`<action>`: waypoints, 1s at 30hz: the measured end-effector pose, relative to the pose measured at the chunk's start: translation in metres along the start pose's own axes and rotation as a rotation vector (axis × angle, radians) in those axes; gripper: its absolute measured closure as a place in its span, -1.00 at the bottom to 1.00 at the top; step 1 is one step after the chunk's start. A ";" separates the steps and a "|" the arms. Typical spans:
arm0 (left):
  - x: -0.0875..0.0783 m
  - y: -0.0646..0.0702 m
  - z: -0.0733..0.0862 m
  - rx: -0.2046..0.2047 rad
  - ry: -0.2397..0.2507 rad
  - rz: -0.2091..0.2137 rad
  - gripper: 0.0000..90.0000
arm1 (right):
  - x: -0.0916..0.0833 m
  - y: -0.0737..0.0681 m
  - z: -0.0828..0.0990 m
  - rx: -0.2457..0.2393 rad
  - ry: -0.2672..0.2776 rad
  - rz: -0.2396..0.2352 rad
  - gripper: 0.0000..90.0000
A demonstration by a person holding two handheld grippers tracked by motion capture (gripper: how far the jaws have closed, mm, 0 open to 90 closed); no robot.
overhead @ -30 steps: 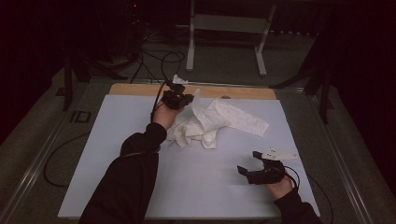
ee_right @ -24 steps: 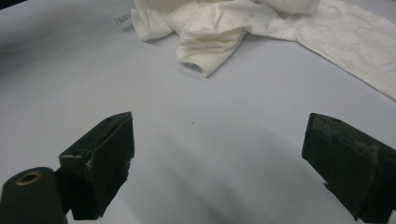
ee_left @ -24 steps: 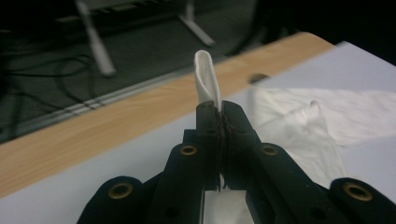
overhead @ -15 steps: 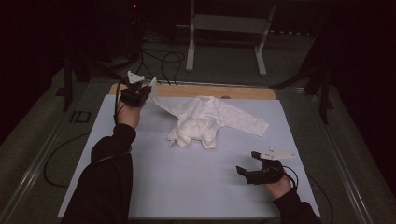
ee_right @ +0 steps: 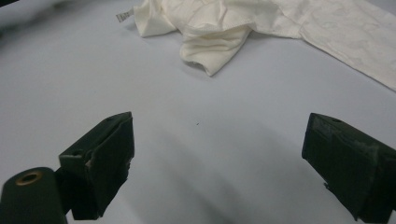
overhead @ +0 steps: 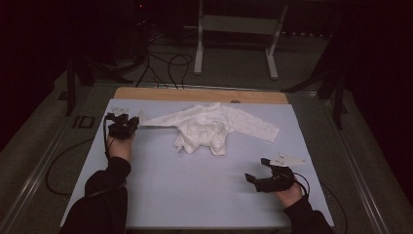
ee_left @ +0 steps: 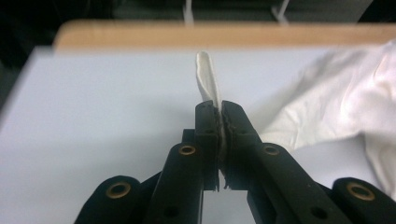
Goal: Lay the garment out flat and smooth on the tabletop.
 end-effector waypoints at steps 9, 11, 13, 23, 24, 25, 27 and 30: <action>0.001 -0.010 0.033 -0.051 -0.145 -0.034 0.46 | 0.000 -0.001 -0.001 -0.009 -0.001 -0.002 -0.79; -0.002 -0.015 0.032 -0.045 -0.154 -0.046 0.37 | 0.001 -0.001 -0.001 -0.008 -0.002 -0.004 -0.79; -0.005 -0.022 0.027 -0.054 -0.134 -0.051 0.21 | 0.001 -0.001 0.000 -0.006 -0.005 -0.007 -0.79; 0.016 -0.043 0.005 -0.048 -0.154 0.012 0.20 | 0.003 -0.004 -0.001 -0.013 -0.011 -0.016 -0.79; 0.020 -0.044 0.005 -0.035 -0.165 -0.006 0.23 | 0.004 -0.004 -0.001 -0.017 -0.013 -0.016 -0.79; 0.023 -0.044 0.004 -0.020 -0.171 -0.013 0.23 | 0.004 -0.004 -0.001 -0.017 -0.013 -0.016 -0.79; 0.030 -0.047 0.005 -0.015 -0.186 -0.024 0.30 | 0.003 -0.003 0.000 -0.016 -0.011 -0.017 -0.79; 0.036 -0.048 0.006 0.033 -0.199 -0.027 0.42 | 0.002 -0.003 0.000 -0.014 -0.010 -0.014 -0.79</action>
Point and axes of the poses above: each handheld gripper's, and its own axes: x roughly forward along the jaws, z roughly out of its underside, y roughly to its right, the point moved 3 cm from there along x, roughly forward along the jaws, and after that the axes turned 6 degrees about -x, right-handed, at the moved point
